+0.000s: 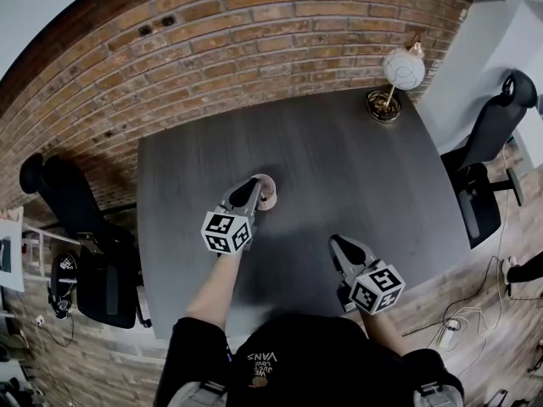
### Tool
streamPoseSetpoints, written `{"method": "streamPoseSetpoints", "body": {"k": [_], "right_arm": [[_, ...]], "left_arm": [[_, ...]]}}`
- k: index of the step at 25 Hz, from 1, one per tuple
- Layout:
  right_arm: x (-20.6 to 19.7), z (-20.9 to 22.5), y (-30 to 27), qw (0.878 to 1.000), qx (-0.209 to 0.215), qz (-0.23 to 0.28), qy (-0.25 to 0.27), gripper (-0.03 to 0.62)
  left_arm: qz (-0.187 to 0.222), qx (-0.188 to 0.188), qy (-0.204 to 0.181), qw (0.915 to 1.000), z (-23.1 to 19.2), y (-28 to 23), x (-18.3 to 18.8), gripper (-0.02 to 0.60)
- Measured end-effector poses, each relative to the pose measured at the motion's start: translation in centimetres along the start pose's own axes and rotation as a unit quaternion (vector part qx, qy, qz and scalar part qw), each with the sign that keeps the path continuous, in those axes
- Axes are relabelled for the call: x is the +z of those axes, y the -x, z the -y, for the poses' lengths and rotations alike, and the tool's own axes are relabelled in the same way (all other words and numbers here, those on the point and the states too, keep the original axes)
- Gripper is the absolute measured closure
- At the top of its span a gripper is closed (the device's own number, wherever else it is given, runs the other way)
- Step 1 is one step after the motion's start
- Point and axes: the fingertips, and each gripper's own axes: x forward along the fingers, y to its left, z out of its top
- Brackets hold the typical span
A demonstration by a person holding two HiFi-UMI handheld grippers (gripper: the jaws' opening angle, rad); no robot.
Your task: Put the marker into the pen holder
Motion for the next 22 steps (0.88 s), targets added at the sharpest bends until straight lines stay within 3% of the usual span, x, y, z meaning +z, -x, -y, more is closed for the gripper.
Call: {"method": "streamPoseSetpoints", "body": {"k": [17,20,22], "right_arm": [[-0.4,0.4,1.0,1.000,-0.020,0.007,-0.010,0.597],[-0.5,0.2,1.0,1.000,-0.020,0.007,-0.010,0.597],[-0.5,0.0,0.9,1.000,-0.020,0.007,-0.010,0.597]], "left_arm": [[-0.057,-0.006,-0.018,0.9982,0.3,-1.0,-2.8,0.498],[-0.065,-0.005,-0.026,0.9976,0.3,-0.9,-2.8,0.475],[-0.070,-0.004,-0.030,0.9971,0.2,-0.8,-2.9,0.424]]}}
